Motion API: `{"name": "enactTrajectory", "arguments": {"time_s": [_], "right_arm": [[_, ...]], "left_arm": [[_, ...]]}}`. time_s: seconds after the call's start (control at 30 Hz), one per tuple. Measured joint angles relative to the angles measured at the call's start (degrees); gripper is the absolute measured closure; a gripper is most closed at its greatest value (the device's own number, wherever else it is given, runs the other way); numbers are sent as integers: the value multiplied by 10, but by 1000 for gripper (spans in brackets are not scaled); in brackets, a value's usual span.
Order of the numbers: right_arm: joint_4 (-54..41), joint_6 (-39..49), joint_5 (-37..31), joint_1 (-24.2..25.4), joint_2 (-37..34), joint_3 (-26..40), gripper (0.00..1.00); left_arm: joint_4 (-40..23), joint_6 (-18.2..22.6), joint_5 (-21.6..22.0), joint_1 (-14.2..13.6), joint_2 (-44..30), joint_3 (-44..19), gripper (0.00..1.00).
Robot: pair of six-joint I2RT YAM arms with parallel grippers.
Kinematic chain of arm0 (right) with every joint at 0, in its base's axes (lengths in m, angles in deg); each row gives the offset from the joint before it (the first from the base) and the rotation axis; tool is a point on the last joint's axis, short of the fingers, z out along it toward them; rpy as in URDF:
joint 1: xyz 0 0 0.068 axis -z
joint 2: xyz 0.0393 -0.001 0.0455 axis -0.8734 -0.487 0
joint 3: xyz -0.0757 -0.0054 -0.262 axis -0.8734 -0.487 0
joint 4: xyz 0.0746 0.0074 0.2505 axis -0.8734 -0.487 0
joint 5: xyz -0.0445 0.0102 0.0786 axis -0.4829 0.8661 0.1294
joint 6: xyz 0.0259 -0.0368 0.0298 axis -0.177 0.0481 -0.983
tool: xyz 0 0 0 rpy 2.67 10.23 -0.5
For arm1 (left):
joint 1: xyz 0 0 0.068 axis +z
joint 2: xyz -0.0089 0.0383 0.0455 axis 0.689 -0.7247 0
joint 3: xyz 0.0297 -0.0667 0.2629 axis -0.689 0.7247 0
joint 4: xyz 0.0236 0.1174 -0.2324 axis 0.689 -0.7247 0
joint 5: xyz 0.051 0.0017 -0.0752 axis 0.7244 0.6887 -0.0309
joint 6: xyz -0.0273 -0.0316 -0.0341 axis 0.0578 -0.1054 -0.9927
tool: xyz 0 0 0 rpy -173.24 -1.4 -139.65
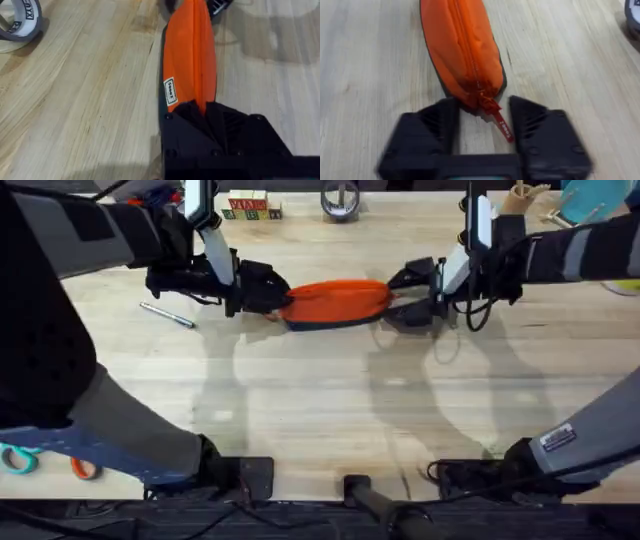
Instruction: Unzip the bag, pick up the pens from the table one at a time and place them inside, then zip the bag closed.
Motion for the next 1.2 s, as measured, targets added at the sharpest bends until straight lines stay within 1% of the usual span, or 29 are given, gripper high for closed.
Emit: {"name": "enactTrajectory", "arguments": {"time_s": [0.03, 0.1, 0.13, 0.17, 0.9, 1.07, 1.2], "right_arm": [[-2, 0, 1, 0, 0, 0, 578], [-1, 1, 1, 0, 0, 0, 833], [-2, 0, 2, 0, 0, 0, 936], [-1, 1, 2, 0, 0, 0, 959], [-10, 1, 6, 0, 3, 0, 972], [-14, 1, 34, 7, 4, 0, 972], [-16, 1, 79, 24, 4, 0, 972]], "left_arm": [[-1, 0, 0, 0, 0, 0, 960], [-4, 0, 0, 0, 0, 0, 960], [-5, 0, 0, 0, 0, 0, 960], [-6, 0, 0, 0, 0, 0, 960], [-11, 0, 0, 0, 0, 0, 960], [-11, 0, 2, 1, 0, 0, 960], [-12, 0, 2, 2, 0, 0, 960]]}}
